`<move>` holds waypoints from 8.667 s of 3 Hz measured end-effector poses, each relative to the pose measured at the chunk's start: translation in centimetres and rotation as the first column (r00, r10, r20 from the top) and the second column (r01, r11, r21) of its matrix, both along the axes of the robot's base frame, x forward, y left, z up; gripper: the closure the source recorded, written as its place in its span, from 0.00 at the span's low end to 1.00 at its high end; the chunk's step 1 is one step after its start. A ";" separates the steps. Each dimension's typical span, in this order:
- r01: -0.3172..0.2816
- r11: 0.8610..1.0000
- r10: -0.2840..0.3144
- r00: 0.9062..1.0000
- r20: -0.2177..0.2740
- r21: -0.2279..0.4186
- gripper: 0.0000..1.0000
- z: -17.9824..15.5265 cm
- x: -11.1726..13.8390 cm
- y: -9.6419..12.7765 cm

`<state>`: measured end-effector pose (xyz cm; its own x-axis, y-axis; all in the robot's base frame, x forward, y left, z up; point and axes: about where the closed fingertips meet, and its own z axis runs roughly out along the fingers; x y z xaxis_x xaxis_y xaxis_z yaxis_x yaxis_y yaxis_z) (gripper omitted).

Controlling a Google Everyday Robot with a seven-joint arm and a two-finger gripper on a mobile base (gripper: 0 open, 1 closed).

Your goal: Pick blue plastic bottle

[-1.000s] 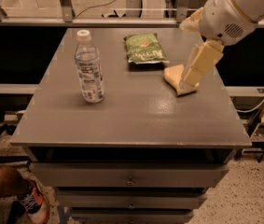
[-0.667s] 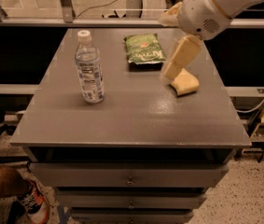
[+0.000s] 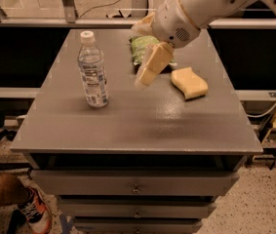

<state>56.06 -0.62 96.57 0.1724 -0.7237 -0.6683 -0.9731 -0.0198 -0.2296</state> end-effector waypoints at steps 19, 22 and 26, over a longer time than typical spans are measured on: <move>-0.193 0.919 0.218 0.975 0.034 -0.345 1.00 -5.9 1.8 10.2; -0.287 0.917 0.282 0.958 -0.057 -0.276 1.00 -8.8 0.2 13.4; -0.333 0.901 0.320 0.943 -0.092 -0.277 0.61 -10.2 -0.4 14.7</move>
Offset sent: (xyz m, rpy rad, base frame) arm 0.0158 0.0455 -0.0180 0.2547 0.0780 0.0571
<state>55.71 14.11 86.41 0.4073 -0.7921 -0.4546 -0.9096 -0.3963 -0.1246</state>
